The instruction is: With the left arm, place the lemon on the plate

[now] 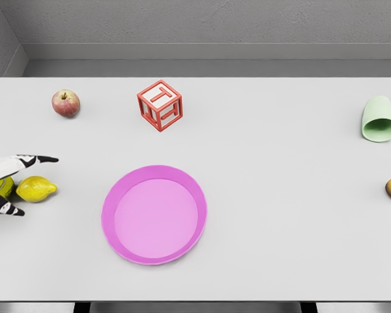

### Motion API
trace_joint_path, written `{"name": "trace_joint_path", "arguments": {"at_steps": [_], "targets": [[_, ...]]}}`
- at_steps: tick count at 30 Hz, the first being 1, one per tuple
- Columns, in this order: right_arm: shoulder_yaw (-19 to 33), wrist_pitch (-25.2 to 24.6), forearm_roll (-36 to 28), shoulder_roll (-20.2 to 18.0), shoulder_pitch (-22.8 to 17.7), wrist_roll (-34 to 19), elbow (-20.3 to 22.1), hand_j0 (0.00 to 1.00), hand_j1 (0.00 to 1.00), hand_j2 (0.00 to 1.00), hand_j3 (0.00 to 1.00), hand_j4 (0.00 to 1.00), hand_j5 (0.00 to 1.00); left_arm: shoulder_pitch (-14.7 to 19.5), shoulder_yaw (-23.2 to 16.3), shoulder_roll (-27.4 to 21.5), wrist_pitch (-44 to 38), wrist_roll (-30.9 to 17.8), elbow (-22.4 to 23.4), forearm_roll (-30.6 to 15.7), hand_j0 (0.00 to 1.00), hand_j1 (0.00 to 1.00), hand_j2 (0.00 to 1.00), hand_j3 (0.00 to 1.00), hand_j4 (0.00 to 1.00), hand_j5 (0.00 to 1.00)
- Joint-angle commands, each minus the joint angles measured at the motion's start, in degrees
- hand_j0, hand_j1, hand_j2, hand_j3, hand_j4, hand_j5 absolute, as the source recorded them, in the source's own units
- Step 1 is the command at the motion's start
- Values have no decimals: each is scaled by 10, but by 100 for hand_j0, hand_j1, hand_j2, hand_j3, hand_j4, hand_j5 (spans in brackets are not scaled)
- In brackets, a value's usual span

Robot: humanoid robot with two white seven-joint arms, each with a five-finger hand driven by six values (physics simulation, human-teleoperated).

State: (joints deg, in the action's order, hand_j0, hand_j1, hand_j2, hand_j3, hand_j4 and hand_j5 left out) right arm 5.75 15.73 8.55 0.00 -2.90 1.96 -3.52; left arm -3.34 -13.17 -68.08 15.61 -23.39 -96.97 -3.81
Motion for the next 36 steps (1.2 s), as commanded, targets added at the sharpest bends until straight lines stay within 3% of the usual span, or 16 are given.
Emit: {"name": "trace_joint_path", "arguments": {"at_steps": [1,9,14,16,36], "targets": [[0,0,0,0,0,1,0,100,100,100,100,100,100,0,-6,0,-1,0,0,-2,100,100,100,100,100,100],[0,0,0,0,0,0,0,100,100,100,100,100,100,7,-7,11,-1,0,8,-1,100,100,100,100,100,100],[0,0,0,0,0,0,0,100,100,100,100,100,100,54,-57,19,-1,0,28,-1,100,100,100,100,100,100],[0,0,0,0,0,0,0,100,100,100,100,100,100,57,-61,19,-1,0,30,-1,100,100,100,100,100,100],[0,0,0,0,0,0,0,100,100,100,100,100,100,59,-69,30,-15,0,34,-1,100,100,100,100,100,100]]}}
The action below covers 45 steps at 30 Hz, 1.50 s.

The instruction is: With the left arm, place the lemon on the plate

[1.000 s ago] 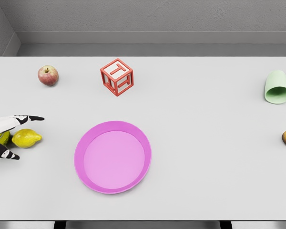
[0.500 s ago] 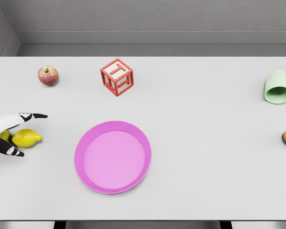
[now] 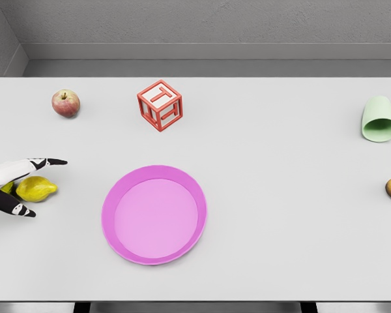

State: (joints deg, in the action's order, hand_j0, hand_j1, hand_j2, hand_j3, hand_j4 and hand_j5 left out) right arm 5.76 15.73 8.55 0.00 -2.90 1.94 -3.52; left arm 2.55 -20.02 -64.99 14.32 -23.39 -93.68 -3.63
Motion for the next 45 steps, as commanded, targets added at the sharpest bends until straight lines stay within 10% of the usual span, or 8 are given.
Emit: {"name": "trace_joint_path", "arguments": {"at_steps": [1,45], "targets": [[0,0,0,0,0,0,0,100,100,100,100,100,100,0,0,-1,-3,0,1,-2,100,100,100,100,100,100],[0,0,0,0,0,0,0,100,100,100,100,100,100,-4,-1,5,-4,-2,17,26,83,83,83,83,83,83]]}}
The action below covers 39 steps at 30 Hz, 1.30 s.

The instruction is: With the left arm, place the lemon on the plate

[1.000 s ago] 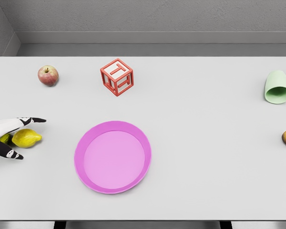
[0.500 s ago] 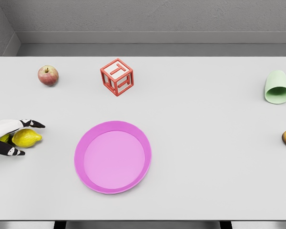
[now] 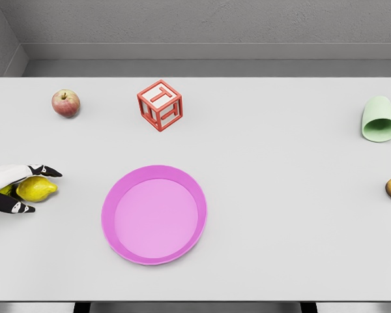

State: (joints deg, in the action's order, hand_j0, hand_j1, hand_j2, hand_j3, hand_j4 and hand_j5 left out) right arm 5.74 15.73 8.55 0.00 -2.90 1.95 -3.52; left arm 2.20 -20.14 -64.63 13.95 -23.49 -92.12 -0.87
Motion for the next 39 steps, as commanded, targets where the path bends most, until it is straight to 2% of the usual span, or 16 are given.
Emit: {"name": "trace_joint_path", "arguments": {"at_steps": [1,11,24,39], "targets": [[0,0,0,0,0,1,0,100,100,100,100,100,100,0,0,3,-1,0,5,6,83,83,83,83,83,83],[1,0,0,0,0,1,0,100,100,100,100,100,100,0,0,9,-1,0,7,10,78,78,78,78,78,78],[0,0,0,0,0,0,0,100,100,100,100,100,100,0,1,9,-1,0,6,10,62,62,62,62,62,62],[1,0,0,0,0,0,0,100,100,100,100,100,100,3,2,9,0,0,-1,8,60,60,60,60,60,60]]}}
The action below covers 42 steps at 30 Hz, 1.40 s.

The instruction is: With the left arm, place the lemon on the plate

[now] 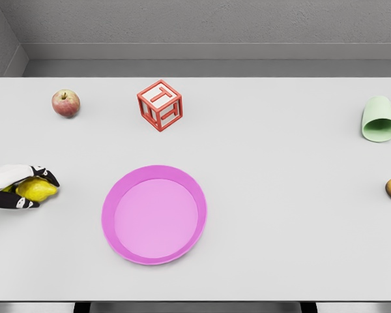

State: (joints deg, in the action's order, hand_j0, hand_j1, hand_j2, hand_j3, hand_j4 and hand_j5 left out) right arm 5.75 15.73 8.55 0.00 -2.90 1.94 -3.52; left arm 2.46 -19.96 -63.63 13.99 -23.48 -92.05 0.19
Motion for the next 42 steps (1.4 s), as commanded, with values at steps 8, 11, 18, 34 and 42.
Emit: {"name": "trace_joint_path", "arguments": {"at_steps": [8,11,18,34,42], "targets": [[0,0,0,0,0,0,0,100,100,100,100,100,100,1,6,-2,0,0,-11,-3,55,55,55,55,55,55],[0,0,0,0,0,0,0,100,100,100,100,100,100,1,6,-2,0,0,-12,-3,55,55,55,55,55,55],[0,0,0,0,0,0,0,100,100,100,100,100,100,2,8,-3,0,0,-20,-3,55,55,55,55,55,55],[0,0,0,0,0,0,0,100,100,100,100,100,100,4,15,-4,1,0,-42,-4,53,53,53,53,53,53],[0,0,0,0,0,0,0,100,100,100,100,100,100,9,15,-5,2,0,-59,-4,52,52,52,52,52,52]]}}
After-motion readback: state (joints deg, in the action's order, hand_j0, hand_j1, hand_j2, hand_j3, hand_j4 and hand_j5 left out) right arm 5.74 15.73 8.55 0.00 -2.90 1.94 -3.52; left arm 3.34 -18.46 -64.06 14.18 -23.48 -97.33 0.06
